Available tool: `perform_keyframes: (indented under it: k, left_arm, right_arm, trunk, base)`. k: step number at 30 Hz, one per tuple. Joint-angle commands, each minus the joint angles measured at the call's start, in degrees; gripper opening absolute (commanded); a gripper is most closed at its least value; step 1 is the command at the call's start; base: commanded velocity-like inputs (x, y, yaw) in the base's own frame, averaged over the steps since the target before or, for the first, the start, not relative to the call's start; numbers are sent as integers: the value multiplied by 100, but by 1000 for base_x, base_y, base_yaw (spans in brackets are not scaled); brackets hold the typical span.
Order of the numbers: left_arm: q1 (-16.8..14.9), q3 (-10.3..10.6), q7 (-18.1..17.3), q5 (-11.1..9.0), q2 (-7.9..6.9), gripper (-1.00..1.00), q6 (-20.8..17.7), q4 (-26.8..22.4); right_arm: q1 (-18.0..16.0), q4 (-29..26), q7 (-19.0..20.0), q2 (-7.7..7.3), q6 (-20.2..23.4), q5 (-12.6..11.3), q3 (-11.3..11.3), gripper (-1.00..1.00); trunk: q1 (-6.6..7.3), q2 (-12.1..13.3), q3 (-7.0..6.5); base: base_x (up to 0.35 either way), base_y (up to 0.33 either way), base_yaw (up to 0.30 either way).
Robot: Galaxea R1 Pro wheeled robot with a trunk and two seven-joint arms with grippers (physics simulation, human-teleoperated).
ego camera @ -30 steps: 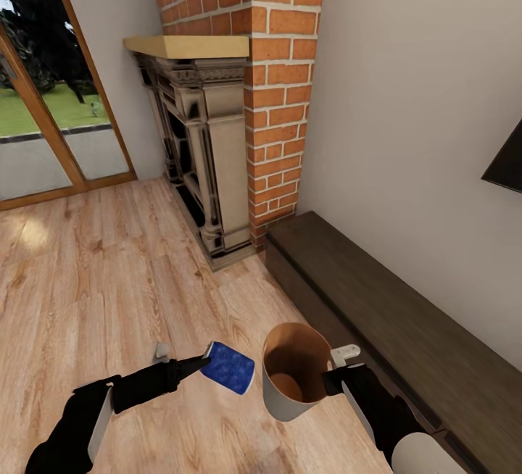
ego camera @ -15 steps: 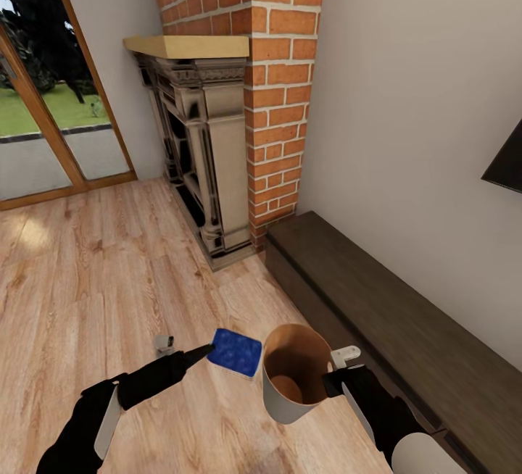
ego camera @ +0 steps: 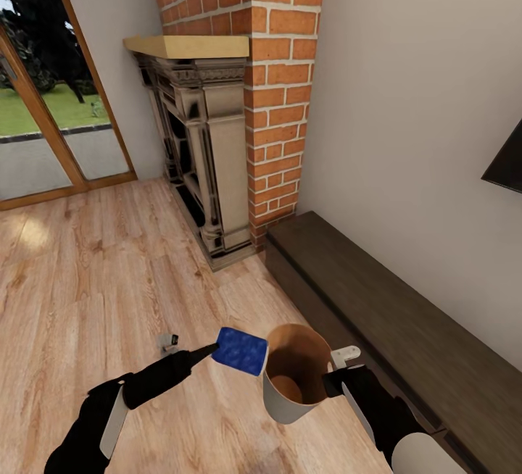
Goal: Put the three can of soda from the living room inside the tash can in the kitchen.
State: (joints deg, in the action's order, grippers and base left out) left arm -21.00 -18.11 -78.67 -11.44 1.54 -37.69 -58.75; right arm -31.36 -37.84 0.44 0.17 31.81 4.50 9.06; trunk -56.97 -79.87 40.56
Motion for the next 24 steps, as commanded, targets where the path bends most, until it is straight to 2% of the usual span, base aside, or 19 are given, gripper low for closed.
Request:
perform_keyframes:
  k: [1, 3, 7, 15, 24]
  left_arm:
    - [0, 0, -10, -3, 27, -100, -162, -1]
    - [0, 0, -14, -6, 55, -100, -332, 0]
    - [0, 0, 1, 0, 108, -100, -421, 8]
    - [0, 12, 23, 9, 317, -100, -425, 12]
    - [0, 49, 37, 10, 398, -100, -420, 15]
  right_arm:
    - [-2, -4, 53, 1, -8, -28, 0, -100]
    - [-2, -4, 53, 1, -8, -28, 0, -100]
    - [-2, -4, 53, 1, -8, -28, 0, -100]
    - [-2, -2, 53, 82, -14, -9, 0, -100]
    - [-2, 2, 53, 190, -17, 6, 8, -100]
  trunk:
    - [0, 0, 0]
    - [0, 0, 0]
    - [0, 0, 0]
    - [0, 0, 0]
    - [0, 0, 0]
  base:
    - [0, 0, 0]
    - [0, 0, 0]
    - [0, 0, 0]
    - [0, 0, 0]
    - [0, 0, 0]
